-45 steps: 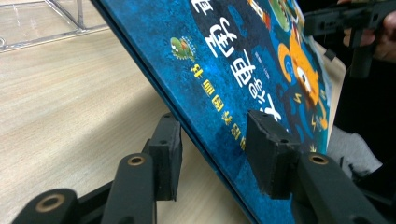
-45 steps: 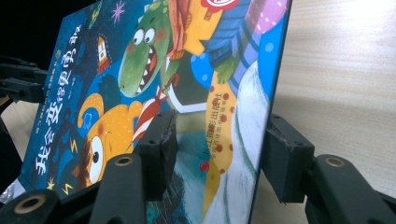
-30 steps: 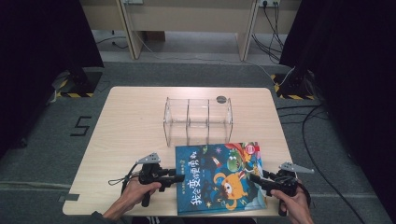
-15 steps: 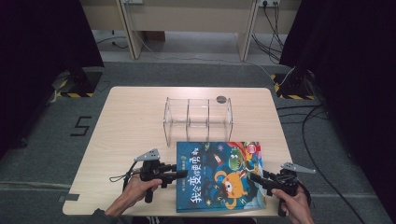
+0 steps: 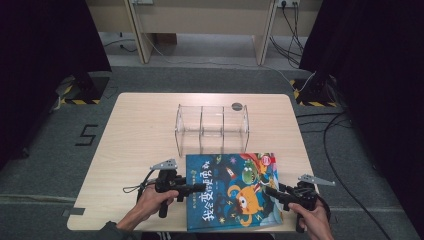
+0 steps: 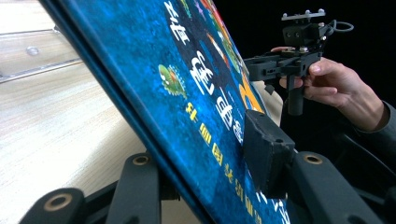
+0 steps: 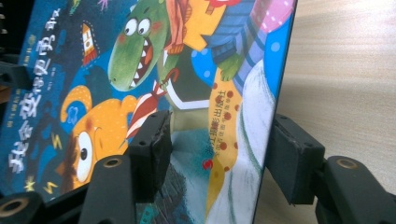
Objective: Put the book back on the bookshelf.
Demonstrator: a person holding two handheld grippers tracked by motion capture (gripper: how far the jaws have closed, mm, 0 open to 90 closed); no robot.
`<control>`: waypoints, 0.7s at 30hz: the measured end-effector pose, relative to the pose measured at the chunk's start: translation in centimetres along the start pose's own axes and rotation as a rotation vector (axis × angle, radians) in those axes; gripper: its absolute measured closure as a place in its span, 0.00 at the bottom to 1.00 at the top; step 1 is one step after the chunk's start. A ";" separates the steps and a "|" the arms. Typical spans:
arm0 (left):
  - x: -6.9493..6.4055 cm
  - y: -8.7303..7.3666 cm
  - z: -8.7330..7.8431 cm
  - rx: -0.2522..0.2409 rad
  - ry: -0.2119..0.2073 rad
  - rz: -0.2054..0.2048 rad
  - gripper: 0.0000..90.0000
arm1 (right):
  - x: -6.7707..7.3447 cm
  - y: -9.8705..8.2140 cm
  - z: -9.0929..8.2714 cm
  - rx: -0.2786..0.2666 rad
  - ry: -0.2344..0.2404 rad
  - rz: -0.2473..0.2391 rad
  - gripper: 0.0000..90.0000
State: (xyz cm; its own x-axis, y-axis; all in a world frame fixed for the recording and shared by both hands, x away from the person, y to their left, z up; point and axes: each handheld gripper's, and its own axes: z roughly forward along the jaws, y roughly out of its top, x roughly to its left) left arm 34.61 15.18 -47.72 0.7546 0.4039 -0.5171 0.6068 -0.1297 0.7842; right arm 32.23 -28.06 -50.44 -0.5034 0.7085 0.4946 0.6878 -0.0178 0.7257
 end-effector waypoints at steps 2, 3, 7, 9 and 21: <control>-0.3 0.2 0.0 0.001 0.008 -0.003 0.66 | 0.0 0.0 0.1 -0.002 -0.014 -0.012 0.46; -0.5 0.3 0.0 0.001 0.011 -0.006 0.66 | 0.1 0.0 0.2 0.014 -0.037 -0.037 0.43; -1.1 0.8 -0.1 -0.002 0.021 -0.017 0.66 | 0.3 0.0 0.2 0.015 -0.064 -0.074 0.41; -1.2 1.0 0.0 -0.016 0.019 -0.023 0.65 | 0.6 0.2 -0.2 -0.014 -0.049 -0.053 0.41; -2.0 1.5 0.0 -0.007 0.047 -0.017 0.65 | 1.3 0.0 -0.2 -0.015 -0.061 -0.101 0.41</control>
State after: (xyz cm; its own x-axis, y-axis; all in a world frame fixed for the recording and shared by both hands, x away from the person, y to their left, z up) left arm 33.95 14.20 -45.49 0.7314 0.4479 -0.5143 0.6178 -0.1157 0.7778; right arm 31.49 -27.29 -49.66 -0.5365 0.7489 0.3890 0.6269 0.0451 0.7778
